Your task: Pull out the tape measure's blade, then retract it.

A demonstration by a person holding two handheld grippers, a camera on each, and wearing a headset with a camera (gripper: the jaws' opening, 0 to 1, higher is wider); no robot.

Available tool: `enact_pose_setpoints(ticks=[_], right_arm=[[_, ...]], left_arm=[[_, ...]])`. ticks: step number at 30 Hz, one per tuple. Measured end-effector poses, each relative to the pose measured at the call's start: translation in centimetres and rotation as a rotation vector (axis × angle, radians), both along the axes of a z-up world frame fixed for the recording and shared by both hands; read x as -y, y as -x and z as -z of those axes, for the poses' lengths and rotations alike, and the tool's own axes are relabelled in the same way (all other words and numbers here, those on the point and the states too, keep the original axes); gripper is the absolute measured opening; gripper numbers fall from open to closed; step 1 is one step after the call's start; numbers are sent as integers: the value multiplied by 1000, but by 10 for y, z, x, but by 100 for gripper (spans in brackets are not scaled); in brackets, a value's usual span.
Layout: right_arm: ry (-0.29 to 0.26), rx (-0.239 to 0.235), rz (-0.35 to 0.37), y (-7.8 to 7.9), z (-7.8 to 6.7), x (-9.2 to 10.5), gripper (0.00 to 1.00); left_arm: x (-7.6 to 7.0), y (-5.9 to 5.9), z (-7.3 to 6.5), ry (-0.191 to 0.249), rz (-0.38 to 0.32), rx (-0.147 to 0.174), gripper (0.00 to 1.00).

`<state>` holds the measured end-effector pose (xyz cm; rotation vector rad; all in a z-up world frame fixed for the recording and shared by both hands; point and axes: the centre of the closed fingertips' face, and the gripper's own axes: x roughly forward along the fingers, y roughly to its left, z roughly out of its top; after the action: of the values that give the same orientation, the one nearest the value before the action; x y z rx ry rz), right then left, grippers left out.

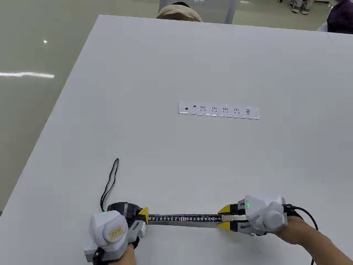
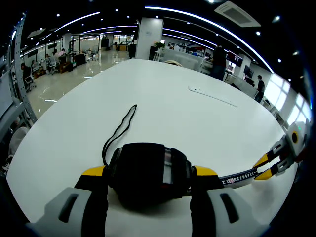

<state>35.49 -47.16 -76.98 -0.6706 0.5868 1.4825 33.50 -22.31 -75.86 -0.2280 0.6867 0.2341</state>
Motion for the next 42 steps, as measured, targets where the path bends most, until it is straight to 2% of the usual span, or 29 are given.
enact_pose_setpoints(ticks=[16,42], right_arm=[[-3,4,-4,-2,0,-5,13],[-19,4,-19,-2,-2,-19,13]], left_arm=[[-1,-1,0,7,-3,7,65],[-1,0,2,6,3,1,65]])
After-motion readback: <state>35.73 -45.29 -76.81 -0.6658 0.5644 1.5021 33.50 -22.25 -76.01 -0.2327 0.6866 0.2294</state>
